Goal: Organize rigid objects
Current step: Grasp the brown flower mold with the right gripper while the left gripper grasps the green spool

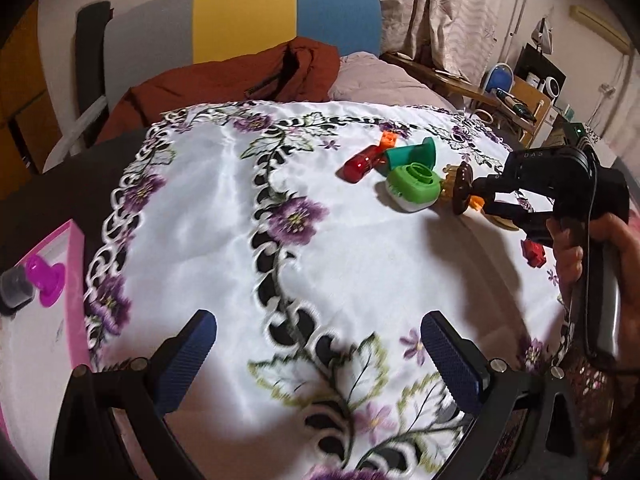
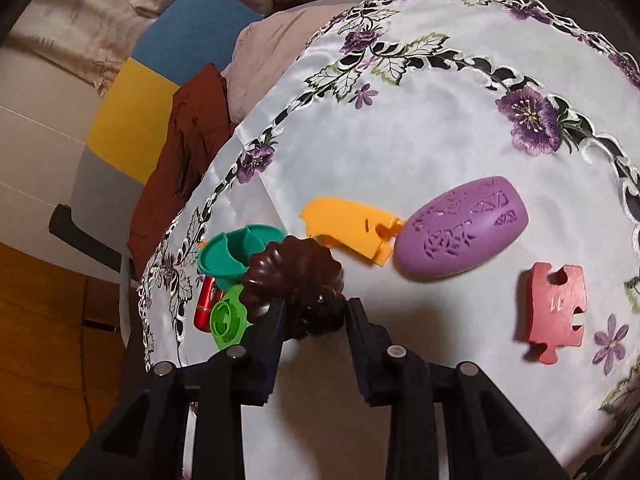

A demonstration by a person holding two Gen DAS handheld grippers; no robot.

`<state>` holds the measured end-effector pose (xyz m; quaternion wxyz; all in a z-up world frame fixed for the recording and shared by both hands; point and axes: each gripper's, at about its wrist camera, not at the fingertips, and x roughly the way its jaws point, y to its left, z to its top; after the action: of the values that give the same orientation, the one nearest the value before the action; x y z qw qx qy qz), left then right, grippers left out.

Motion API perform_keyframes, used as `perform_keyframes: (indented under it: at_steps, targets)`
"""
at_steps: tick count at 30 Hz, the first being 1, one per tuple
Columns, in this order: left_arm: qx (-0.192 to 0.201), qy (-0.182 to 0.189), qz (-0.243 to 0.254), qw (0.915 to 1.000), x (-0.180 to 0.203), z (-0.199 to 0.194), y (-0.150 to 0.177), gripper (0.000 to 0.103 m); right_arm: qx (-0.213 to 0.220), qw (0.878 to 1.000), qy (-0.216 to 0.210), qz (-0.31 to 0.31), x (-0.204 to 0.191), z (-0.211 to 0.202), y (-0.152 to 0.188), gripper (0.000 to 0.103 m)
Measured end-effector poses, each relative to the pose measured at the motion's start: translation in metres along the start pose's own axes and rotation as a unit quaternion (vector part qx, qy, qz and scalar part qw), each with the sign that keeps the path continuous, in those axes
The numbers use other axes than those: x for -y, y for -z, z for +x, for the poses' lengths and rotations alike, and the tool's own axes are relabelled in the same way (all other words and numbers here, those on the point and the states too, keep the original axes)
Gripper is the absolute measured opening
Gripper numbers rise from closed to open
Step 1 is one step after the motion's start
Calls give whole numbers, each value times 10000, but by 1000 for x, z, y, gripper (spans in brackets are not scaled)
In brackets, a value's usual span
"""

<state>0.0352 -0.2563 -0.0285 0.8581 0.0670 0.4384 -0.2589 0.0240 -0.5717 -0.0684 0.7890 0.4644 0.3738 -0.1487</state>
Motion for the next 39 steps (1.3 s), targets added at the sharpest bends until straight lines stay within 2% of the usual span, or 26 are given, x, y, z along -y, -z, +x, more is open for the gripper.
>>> perform_keyframes:
  at_steps: [2,4,10,12,14,17,19,24,27,31,34,39]
  targets:
    - [-25,-32,60,10000,5,6,-4,103,65,10000,47,-1,0,0,-3,28]
    - [-30,-72,122,9999,11,12,-9,103,144,9998,112,-57,-2,-1,-4,22]
    - [-12,-72,226,9997,23,25,-22,103,658,9966,312,-396,-11,-22,-4,22]
    - [-40,-26,229,9997,27,32,-28,103,763,9942,525,-550,-15,-27,-2,22]
    - [-63,-9,293,9996,33,40,-35,103,743,9914,827,-686,-17,-25,-1,22]
    - [-40,-31,553,9985,49,54,-47,103,625,9909,945,-726,-15,-21,-1,22]
    - [10,-138,761,9970,60,65,-59,103,634,9907,938,-749,-15,-20,-3,22]
    - [22,-139,1169,9930,82,99,-87,103,553,9918,750,-876,-24,-11,-5,26]
    - [-51,-173,1437,9895,92,117,-97,103,546,9893,930,-983,-28,-7,-6,26]
    - [20,-277,1733,9845,100,132,-104,103,463,9910,817,-952,-26,-6,-5,25]
    - [22,-142,1850,9826,102,140,-106,103,541,9889,947,-1010,-26,-9,-4,23]
    - [88,-2,2033,9791,110,147,-105,103,518,9911,868,-861,-21,-11,-6,23]
